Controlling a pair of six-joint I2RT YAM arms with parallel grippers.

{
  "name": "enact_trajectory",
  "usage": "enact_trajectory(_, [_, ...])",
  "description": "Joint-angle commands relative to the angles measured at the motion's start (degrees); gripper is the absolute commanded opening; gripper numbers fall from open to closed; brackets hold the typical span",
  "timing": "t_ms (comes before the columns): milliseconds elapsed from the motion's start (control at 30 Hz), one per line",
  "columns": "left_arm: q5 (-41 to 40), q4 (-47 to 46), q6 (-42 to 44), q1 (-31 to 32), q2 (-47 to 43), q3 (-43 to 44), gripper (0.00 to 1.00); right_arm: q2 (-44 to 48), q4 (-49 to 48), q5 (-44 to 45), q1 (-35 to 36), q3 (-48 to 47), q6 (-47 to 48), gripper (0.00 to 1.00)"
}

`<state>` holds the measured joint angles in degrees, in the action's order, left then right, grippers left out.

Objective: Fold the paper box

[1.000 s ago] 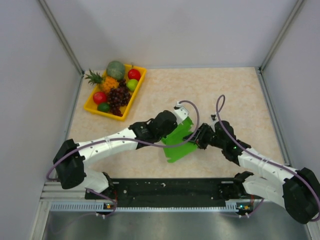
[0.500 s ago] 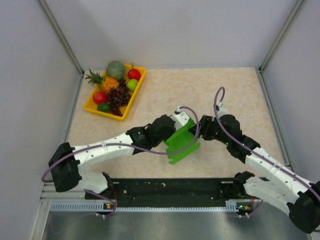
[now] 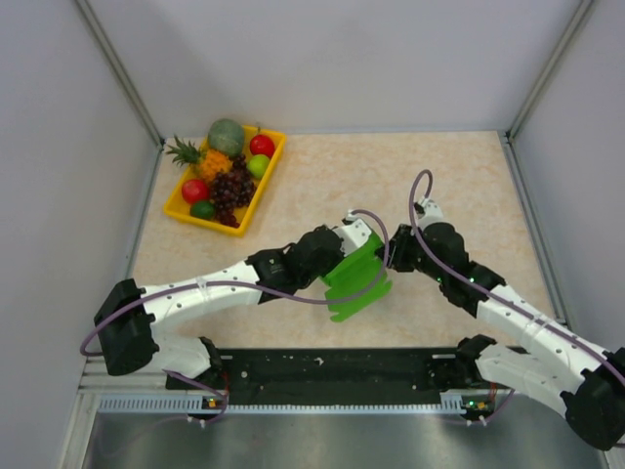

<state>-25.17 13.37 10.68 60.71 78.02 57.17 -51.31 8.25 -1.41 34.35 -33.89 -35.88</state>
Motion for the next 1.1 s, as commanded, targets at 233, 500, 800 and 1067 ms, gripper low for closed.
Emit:
enact_trajectory(233, [-1.0, -0.4, 0.7, 1.3, 0.0, 2.2, 0.0, -3.0, -0.5, 7.5, 6.7, -5.7, 3.5, 0.15])
enact_trajectory(500, [-0.6, 1.0, 1.0, 2.4, 1.1, 4.1, 0.0, -6.9, 3.2, 15.6, 12.7, -8.9, 10.9, 0.09])
enact_trajectory(800, [-1.2, 1.2, 0.5, 2.9, 0.7, 4.1, 0.0, -4.5, 1.2, 18.7, 13.9, -6.5, 10.0, 0.17])
enact_trajectory(1067, [-1.1, 2.4, -0.7, 3.0, 1.1, 4.1, 0.0, 5.8, 5.0, 19.8, 13.8, -4.1, 1.7, 0.38])
